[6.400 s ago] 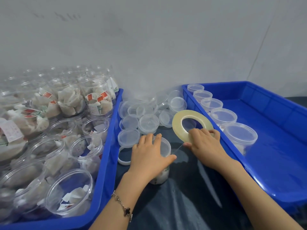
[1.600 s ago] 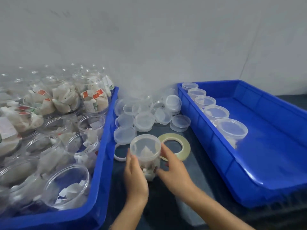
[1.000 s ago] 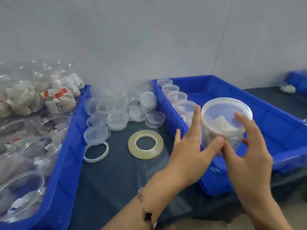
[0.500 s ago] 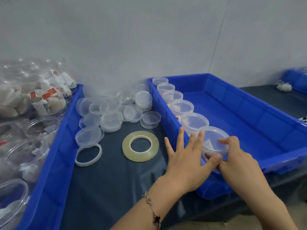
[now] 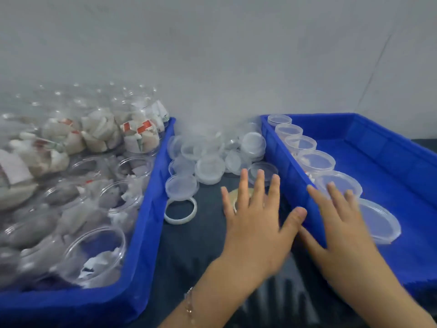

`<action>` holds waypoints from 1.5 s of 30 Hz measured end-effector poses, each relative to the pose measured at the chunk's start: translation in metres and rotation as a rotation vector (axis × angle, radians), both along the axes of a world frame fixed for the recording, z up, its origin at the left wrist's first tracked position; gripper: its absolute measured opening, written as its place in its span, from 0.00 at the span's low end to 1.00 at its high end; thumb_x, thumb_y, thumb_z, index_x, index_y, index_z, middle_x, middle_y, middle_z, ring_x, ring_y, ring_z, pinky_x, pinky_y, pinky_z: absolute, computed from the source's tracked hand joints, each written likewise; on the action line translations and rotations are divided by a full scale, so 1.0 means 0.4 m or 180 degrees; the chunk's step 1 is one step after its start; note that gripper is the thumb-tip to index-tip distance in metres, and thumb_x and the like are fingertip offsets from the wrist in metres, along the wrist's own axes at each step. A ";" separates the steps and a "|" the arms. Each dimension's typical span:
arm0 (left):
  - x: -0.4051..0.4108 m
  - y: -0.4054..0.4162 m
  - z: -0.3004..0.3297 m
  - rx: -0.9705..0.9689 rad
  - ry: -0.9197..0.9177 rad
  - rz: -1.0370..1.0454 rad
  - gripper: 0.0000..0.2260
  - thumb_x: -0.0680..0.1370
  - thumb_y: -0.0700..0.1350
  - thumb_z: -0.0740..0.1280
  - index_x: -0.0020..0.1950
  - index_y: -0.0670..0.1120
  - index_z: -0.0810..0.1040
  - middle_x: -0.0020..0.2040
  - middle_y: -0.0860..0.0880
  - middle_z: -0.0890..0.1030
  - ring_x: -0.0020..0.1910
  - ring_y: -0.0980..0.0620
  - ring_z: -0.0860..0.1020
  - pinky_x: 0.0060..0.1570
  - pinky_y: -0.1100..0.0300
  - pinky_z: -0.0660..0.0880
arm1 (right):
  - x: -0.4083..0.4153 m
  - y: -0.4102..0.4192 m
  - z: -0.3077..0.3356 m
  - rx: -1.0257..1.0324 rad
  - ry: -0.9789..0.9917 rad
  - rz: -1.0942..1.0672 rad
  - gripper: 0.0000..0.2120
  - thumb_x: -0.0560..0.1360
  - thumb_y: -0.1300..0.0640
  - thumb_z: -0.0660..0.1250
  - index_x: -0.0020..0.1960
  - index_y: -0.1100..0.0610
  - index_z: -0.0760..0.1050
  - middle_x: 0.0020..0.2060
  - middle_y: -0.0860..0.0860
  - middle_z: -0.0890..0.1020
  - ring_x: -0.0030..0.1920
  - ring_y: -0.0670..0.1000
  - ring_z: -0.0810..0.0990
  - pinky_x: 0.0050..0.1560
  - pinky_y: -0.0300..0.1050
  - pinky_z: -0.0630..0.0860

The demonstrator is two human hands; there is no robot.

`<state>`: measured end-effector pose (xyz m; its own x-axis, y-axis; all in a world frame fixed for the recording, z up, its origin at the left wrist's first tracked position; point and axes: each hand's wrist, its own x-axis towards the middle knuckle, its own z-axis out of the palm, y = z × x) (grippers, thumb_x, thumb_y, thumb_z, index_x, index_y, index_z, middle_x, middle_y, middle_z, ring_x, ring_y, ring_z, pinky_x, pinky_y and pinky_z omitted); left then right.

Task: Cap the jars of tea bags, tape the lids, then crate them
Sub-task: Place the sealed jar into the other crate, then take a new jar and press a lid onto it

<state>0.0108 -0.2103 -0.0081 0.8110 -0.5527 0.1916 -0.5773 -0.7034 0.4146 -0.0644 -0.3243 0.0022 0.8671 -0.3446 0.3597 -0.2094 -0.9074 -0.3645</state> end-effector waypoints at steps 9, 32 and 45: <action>0.043 0.310 0.030 0.0088 0.0110 0.1524 0.39 0.68 0.69 0.36 0.74 0.54 0.29 0.74 0.50 0.28 0.71 0.52 0.25 0.66 0.54 0.25 | 0.142 0.286 0.016 0.0207 0.0618 0.2040 0.34 0.78 0.45 0.59 0.75 0.49 0.42 0.62 0.29 0.36 0.60 0.26 0.25 0.62 0.24 0.28; 0.569 0.374 0.071 -0.2134 0.1395 0.1920 0.51 0.71 0.68 0.64 0.76 0.47 0.33 0.79 0.45 0.43 0.77 0.45 0.48 0.74 0.44 0.51 | 0.739 0.432 0.044 0.2914 0.0537 0.1955 0.42 0.72 0.58 0.70 0.76 0.61 0.46 0.68 0.54 0.71 0.62 0.49 0.74 0.54 0.36 0.76; 0.628 0.379 0.056 -0.2547 0.1226 0.1890 0.56 0.66 0.66 0.71 0.77 0.47 0.37 0.77 0.46 0.58 0.74 0.46 0.60 0.66 0.54 0.61 | 0.776 0.450 0.046 0.3162 -0.0054 0.2397 0.19 0.73 0.71 0.66 0.59 0.58 0.66 0.47 0.54 0.81 0.45 0.44 0.82 0.42 0.35 0.79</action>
<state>0.2620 -0.0589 0.0145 0.9923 0.1237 -0.0030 0.0368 -0.2713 0.9618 0.2458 -0.1443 0.0207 0.9646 0.1066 0.2413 0.2541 -0.1302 -0.9584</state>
